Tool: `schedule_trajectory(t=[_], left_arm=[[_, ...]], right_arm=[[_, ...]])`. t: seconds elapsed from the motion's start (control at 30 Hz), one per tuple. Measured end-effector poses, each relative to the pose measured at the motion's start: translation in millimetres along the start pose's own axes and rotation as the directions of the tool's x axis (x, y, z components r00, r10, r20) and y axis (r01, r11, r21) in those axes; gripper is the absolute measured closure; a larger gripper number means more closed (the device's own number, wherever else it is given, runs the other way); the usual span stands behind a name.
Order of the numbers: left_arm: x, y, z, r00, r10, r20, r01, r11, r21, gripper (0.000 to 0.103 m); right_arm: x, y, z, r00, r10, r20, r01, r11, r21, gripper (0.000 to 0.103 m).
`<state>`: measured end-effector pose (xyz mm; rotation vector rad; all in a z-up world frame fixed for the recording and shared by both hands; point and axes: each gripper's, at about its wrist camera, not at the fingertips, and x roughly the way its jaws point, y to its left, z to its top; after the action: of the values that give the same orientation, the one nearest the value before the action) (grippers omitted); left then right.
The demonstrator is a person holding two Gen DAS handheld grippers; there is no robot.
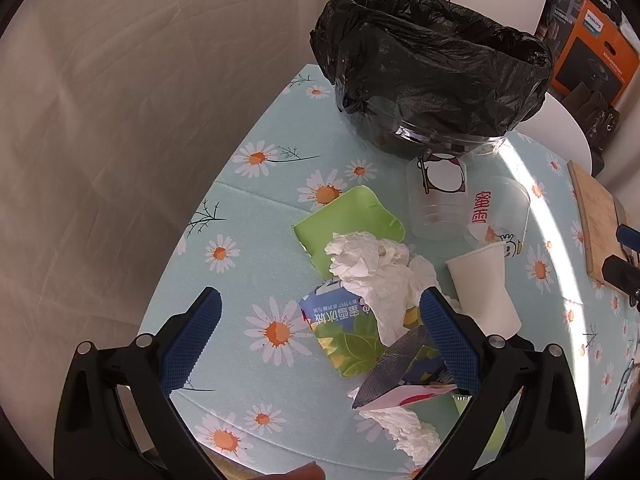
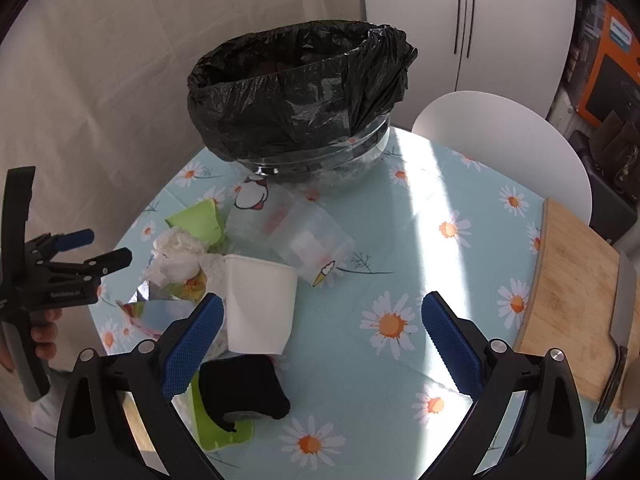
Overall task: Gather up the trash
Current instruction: 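Move the left tool toward the green plastic tray and open it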
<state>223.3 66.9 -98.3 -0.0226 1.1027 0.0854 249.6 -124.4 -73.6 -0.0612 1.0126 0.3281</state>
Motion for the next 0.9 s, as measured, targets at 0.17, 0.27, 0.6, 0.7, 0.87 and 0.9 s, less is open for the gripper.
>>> schedule_trajectory(t=[0.17,0.27,0.6,0.7,0.87,0.9], left_arm=[[14.0,-6.2,16.9,1.000,-0.003,-0.014,0.004,0.999,0.044,0.006],[24.4,-7.1,26.9,0.999,-0.024,-0.034,0.026,0.999,0.046,0.006],[55.3,-33.9,55.5,0.999,-0.006,-0.054,0.020,0.966,0.258,0.006],[69.7,-37.3,61.9,0.996,-0.017,-0.093,0.043,0.957,0.287,0.006],[95.1,-42.3,62.3,0.987,-0.009,-0.158,0.063,0.937,0.343,0.006],[99.2,-42.8,62.4,0.985,-0.009,-0.171,0.071,0.933,0.354,0.006]], right_arm=[[23.5,-1.7,9.9,0.999,0.015,-0.035,-0.015,1.000,-0.013,0.008],[34.8,2.8,14.8,0.999,0.004,-0.042,-0.006,0.999,-0.047,0.008],[72.3,6.2,29.9,0.996,-0.015,-0.087,0.004,0.992,-0.125,0.008],[82.0,7.4,33.4,0.995,-0.016,-0.099,0.001,0.989,-0.146,0.008],[93.5,11.7,37.7,0.993,-0.003,-0.116,-0.018,0.984,-0.180,0.008],[95.6,12.3,38.5,0.993,-0.004,-0.120,-0.019,0.982,-0.188,0.008]])
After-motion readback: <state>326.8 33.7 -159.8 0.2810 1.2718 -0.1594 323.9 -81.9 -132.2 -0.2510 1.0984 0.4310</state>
